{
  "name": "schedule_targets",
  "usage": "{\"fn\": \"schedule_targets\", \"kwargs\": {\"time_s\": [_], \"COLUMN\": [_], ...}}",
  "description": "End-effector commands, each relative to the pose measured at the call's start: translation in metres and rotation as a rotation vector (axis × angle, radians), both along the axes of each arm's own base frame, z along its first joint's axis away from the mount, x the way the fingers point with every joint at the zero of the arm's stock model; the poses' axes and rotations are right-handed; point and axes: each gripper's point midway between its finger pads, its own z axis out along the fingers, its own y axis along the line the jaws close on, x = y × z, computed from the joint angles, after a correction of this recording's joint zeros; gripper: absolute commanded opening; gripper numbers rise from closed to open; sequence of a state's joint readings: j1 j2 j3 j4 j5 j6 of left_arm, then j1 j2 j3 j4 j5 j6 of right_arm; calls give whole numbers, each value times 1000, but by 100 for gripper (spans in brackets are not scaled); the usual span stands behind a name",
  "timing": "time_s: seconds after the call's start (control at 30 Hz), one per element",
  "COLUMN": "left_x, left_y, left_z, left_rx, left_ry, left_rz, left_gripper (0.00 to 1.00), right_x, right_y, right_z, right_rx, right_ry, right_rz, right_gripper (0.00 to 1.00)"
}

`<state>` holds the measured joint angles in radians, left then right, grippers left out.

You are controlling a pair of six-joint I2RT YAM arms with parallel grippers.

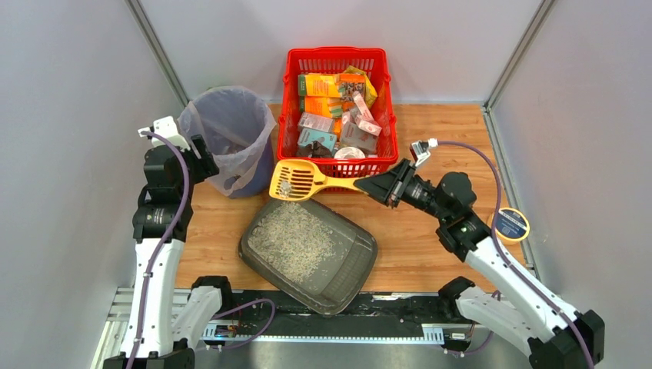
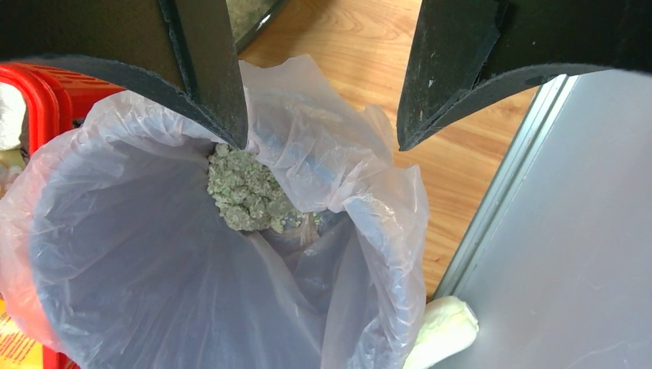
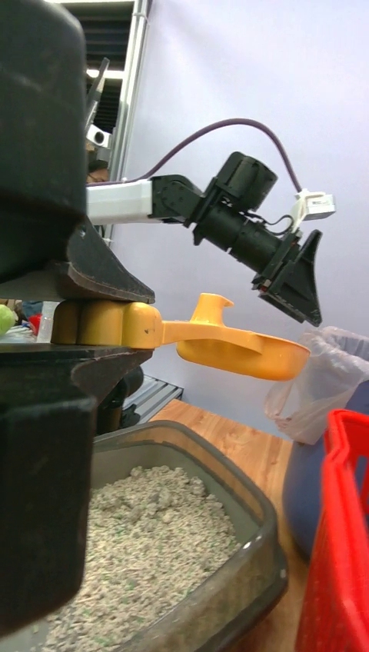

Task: Clean the litter box

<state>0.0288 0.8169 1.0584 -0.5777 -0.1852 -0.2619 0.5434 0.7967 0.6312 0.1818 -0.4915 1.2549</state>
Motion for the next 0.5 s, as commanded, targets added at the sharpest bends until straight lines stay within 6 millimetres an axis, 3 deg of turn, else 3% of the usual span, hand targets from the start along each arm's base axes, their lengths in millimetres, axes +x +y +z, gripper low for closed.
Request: {"fn": "schedule_targets", "kwargs": {"time_s": [0.0, 0.07, 0.1, 0.47], "left_x": [4, 5, 5, -2], "left_y": [0, -4, -4, 13], "left_z": [21, 17, 15, 17], "left_rx": [7, -2, 0, 84], "left_ry": [-89, -92, -86, -75], "left_rz": [-13, -28, -31, 30], "left_gripper": [78, 78, 77, 75], "right_x": [16, 31, 35, 109], "right_y": [10, 17, 18, 59], "right_z": [51, 57, 72, 112], "right_rx": [59, 71, 86, 96], "right_ry": [-118, -134, -168, -326], "right_rz": [21, 29, 29, 19], "right_gripper": [0, 0, 0, 0]}}
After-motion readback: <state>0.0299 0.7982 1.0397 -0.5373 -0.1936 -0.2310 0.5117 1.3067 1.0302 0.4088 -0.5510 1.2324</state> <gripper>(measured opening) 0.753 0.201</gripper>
